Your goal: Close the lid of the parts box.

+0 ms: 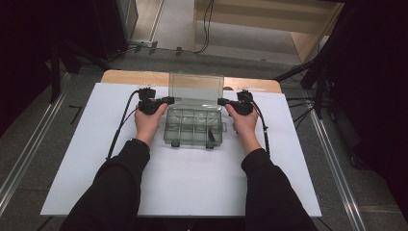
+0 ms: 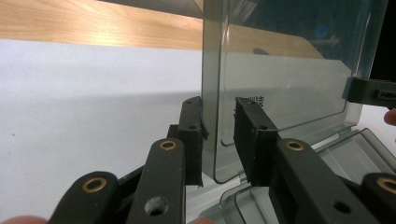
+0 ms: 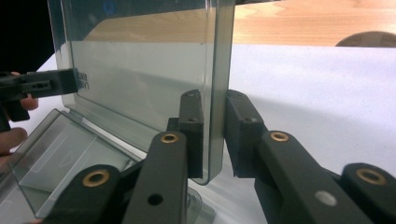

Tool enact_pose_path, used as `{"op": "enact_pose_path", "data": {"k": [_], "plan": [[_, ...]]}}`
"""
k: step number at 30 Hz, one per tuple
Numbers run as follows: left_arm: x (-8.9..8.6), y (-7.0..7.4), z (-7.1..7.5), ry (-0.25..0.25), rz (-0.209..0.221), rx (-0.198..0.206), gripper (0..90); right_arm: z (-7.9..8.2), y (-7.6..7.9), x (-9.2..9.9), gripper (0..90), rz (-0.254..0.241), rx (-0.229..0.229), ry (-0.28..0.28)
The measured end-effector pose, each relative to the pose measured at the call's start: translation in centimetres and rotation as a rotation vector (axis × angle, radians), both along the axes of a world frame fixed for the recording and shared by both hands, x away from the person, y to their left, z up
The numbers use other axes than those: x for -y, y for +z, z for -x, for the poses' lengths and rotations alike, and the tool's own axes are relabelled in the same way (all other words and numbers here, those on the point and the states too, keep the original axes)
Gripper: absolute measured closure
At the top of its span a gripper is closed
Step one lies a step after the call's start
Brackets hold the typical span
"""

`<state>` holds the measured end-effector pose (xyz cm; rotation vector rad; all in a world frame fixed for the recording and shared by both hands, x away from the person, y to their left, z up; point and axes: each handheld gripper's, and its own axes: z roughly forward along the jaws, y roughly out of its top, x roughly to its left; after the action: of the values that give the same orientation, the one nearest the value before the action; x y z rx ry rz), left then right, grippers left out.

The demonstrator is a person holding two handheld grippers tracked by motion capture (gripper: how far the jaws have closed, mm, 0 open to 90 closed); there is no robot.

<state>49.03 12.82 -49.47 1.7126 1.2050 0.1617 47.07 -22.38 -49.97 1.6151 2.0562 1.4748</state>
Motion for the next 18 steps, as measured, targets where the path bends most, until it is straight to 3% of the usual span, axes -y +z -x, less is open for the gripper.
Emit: {"op": "enact_pose_path", "data": {"k": [5,11,15,18], "plan": [[-0.1,0.3,0.0,0.009,0.003,0.004,72.9,0.4,0.2,0.1,80.9,0.045,0.046,0.021],[-0.2,1.5,-0.1,0.040,0.021,0.054,74.8,0.7,0.3,0.0,80.9,0.077,0.086,0.028],[0.0,1.7,0.0,0.048,-0.018,0.075,79.8,0.9,0.1,-0.1,80.9,0.090,0.125,0.032],[0.1,1.7,0.2,0.040,-0.051,0.104,82.7,1.1,0.1,-0.2,80.6,0.095,0.123,0.024]]}}
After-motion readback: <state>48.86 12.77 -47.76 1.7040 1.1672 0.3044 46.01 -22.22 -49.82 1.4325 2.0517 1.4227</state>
